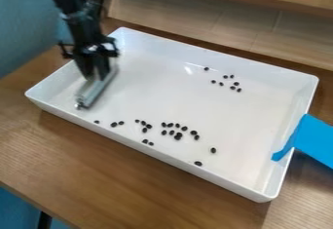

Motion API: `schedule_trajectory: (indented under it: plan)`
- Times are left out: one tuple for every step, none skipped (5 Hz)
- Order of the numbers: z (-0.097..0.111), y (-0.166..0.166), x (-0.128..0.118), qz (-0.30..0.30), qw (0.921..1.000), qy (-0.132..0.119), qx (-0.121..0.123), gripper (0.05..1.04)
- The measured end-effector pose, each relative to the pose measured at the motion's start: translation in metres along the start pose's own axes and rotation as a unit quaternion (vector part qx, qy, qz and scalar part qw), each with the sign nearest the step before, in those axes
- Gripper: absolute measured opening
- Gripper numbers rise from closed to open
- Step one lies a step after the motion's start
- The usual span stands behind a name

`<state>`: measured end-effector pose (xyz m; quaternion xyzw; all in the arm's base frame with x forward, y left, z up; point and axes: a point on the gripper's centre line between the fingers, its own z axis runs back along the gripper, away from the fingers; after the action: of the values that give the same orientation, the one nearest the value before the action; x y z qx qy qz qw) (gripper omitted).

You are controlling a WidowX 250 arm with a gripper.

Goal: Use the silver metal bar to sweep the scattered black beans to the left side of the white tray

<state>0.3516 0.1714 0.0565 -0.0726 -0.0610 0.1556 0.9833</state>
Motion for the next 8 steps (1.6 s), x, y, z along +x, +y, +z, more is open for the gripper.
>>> schedule_trajectory:
  plan:
    - [0.007,0.028,0.005,-0.014,0.9999,-0.006,-0.003,0.349]
    - [0.011,0.023,0.002,-0.018,0.9994,0.007,-0.027,0.349]
    - [0.015,-0.001,-0.001,0.007,0.9981,0.025,-0.056,0.349]
    - [0.033,-0.051,0.006,0.027,0.9971,0.020,-0.069,0.349]
    - [0.044,-0.101,0.004,0.024,0.9976,0.003,-0.065,0.349]
    - [0.037,-0.147,-0.007,0.019,0.9988,-0.019,-0.042,0.349]
    - [0.026,-0.187,-0.022,0.002,0.9991,-0.029,-0.031,0.349]
    - [0.009,-0.201,-0.037,-0.005,0.9995,-0.026,-0.019,0.349]
